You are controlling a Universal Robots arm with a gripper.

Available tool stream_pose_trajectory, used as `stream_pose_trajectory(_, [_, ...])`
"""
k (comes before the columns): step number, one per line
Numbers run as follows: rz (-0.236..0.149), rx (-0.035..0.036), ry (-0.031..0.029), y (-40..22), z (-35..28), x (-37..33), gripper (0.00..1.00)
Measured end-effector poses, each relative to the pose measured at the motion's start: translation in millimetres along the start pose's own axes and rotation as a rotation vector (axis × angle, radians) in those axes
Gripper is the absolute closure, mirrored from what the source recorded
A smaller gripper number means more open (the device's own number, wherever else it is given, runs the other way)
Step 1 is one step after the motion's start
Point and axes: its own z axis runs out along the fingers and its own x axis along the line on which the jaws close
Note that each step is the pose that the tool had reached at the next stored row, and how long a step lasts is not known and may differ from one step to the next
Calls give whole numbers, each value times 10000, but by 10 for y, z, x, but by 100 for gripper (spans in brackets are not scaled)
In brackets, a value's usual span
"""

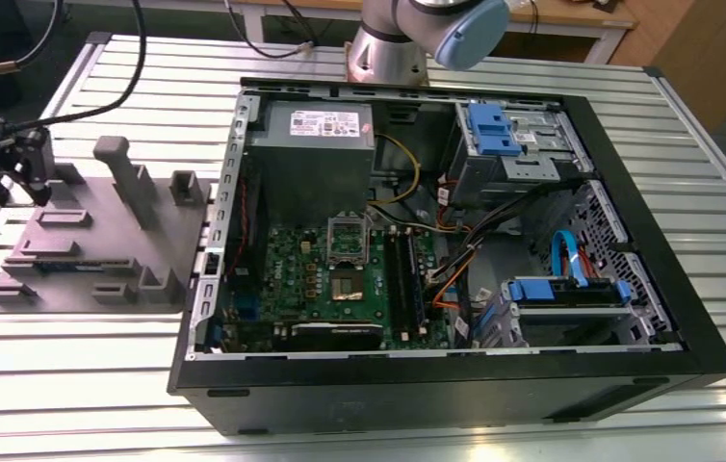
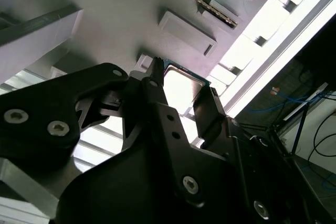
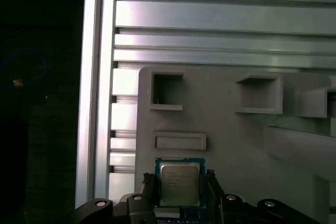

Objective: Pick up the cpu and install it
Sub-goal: 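Pick up the cpu and move it towards the insertion slot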

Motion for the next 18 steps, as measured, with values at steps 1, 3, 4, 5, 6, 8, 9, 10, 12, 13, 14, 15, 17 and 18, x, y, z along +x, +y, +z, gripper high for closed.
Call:
stream_pose_trajectory(1, [0,0,1,1,-20,0,53])
stream_pose_trajectory(3, [0,0,1,2,-60,0,53])
stream_pose_trajectory(4, [0,0,0,3,-80,0,53])
stream_pose_trajectory(5, [0,0,0,4,-99,-1,53])
stream_pose_trajectory(6, [0,0,0,5,-119,-1,53])
stream_pose_trajectory(8, [0,0,0,6,-154,-1,53])
stream_pose_trajectory(9, [0,0,0,7,-170,-1,53])
stream_pose_trajectory(10, [0,0,1,7,-187,-1,53])
stream_pose_trajectory(12, [-1,0,-1,9,-219,-2,53])
stream_pose_trajectory(13, [0,0,0,9,-236,-2,53])
stream_pose_trajectory(14, [0,0,0,10,-251,-2,53])
stream_pose_trajectory(15, [0,0,0,10,-264,-2,53])
stream_pose_trajectory(17, [-1,-1,-2,11,-269,-2,53])
stream_pose_trajectory(18, [-1,-1,-3,11,-269,-2,53])
